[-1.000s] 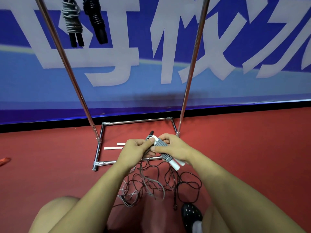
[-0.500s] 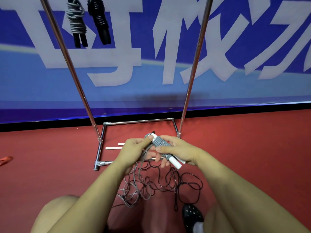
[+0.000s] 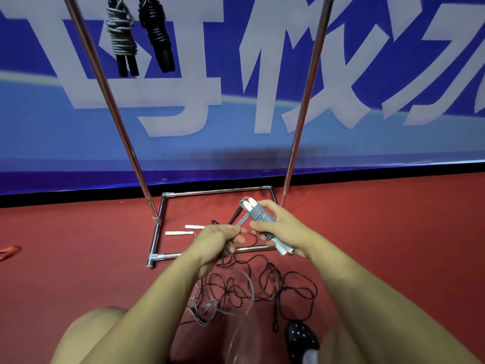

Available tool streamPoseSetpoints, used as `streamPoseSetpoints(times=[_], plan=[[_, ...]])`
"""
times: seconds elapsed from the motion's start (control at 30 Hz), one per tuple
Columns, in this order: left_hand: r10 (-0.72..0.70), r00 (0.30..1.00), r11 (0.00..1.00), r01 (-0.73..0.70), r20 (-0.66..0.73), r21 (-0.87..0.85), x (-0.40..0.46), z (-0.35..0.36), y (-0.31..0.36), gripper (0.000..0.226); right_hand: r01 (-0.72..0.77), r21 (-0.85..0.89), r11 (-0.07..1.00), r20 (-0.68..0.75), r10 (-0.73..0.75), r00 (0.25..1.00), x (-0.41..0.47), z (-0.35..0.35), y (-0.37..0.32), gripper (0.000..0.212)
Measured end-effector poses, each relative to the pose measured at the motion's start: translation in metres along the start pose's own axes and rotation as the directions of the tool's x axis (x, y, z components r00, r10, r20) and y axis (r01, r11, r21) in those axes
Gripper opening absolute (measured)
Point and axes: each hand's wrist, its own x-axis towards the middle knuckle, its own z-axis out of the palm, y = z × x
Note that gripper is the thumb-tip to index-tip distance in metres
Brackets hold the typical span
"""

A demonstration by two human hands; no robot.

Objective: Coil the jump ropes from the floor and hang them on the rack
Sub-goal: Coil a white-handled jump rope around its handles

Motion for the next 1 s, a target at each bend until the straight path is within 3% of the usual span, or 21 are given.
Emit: streamPoseSetpoints(times=[0.1,0.23,0.43,0.67,0.8,0.9,1.0], plan=[[0.114,0.981,0.993,-0.111,-0.159,0.028,-0.001,0.003,0.002,0.016,-0.032,0.076,0.997,-0.012,0.033,0.999,0.002,0.002,-0.001,0.031],[0.292,0.937,0.922,-0.224,-0.19,0.316,-0.003,0.005,-0.001,0.019,-0.098,0.215,0.972,-0.079,0.118,0.99,0.004,0.005,-0.005,0.036],[0.369,0.916,0.838,-0.255,-0.156,0.482,-0.002,0.004,-0.001,0.035,-0.061,0.049,0.997,-0.044,0.063,0.997,0.005,0.006,0.001,0.03],[0.3,0.94,0.877,-0.205,-0.163,0.435,-0.016,0.012,0.007,0.055,0.01,-0.136,0.991,-0.093,-0.023,0.995,0.001,0.012,0.005,0.03],[0.294,0.944,0.924,-0.241,-0.147,0.297,-0.018,0.01,0.009,0.049,-0.012,-0.109,0.994,-0.109,0.0,0.994,0.001,0.011,0.003,0.048],[0.302,0.946,0.942,-0.276,-0.119,0.192,-0.017,0.008,0.012,0.045,-0.118,0.096,0.988,0.056,0.113,0.992,-0.001,0.012,0.003,0.064],[0.301,0.952,0.948,-0.292,-0.061,0.13,-0.019,0.008,0.014,0.039,-0.205,0.223,0.953,0.289,0.137,0.948,-0.008,0.015,-0.003,0.051]])
